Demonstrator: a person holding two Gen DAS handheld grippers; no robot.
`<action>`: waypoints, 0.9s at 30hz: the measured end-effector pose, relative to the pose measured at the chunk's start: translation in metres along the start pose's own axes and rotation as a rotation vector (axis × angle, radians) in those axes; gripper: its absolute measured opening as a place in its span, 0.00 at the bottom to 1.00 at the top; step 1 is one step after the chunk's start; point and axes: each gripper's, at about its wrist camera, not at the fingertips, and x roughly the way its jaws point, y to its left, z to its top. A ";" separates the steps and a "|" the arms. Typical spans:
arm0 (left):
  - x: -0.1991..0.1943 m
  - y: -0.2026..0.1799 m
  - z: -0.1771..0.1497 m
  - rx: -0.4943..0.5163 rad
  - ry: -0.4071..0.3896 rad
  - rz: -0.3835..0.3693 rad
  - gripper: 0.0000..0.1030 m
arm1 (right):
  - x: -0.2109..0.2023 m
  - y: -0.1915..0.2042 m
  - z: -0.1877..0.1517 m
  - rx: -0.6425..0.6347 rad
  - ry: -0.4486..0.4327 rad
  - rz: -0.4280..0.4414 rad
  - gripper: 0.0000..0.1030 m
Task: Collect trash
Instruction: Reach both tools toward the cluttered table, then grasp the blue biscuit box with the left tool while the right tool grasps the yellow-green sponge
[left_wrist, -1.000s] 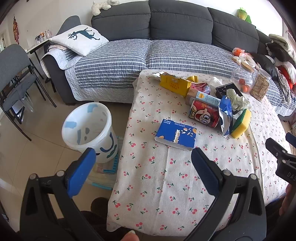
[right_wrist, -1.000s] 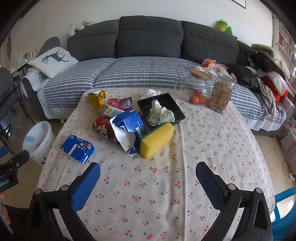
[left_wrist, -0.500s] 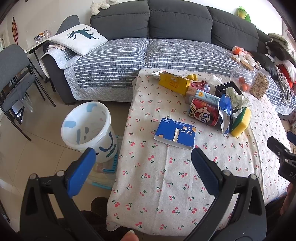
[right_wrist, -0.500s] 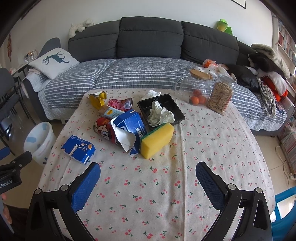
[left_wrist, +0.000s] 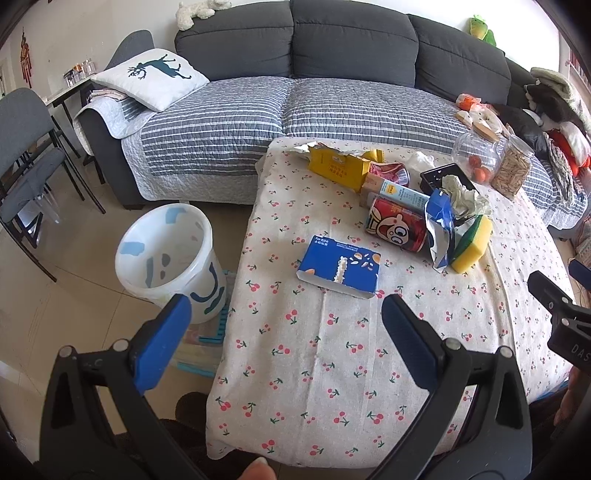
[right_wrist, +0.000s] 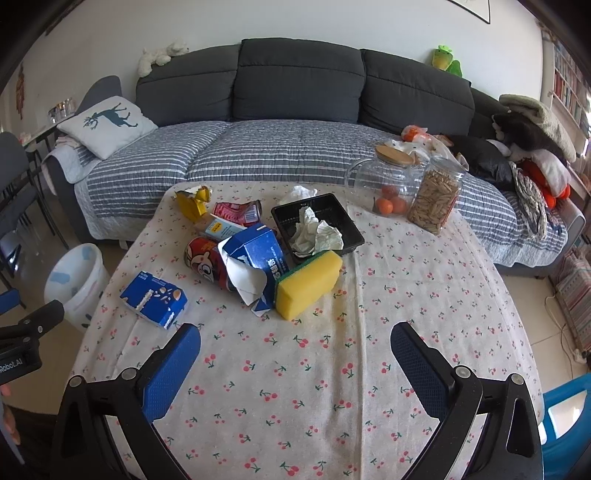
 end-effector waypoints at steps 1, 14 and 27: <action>0.000 0.000 0.000 -0.009 -0.006 -0.013 0.99 | -0.001 0.000 0.001 -0.007 -0.011 0.004 1.00; 0.071 -0.004 0.042 0.043 0.332 -0.209 0.99 | 0.056 -0.009 0.064 -0.066 0.219 0.088 1.00; 0.143 -0.020 0.038 -0.301 0.546 -0.362 0.86 | 0.114 -0.045 0.050 -0.030 0.299 0.028 1.00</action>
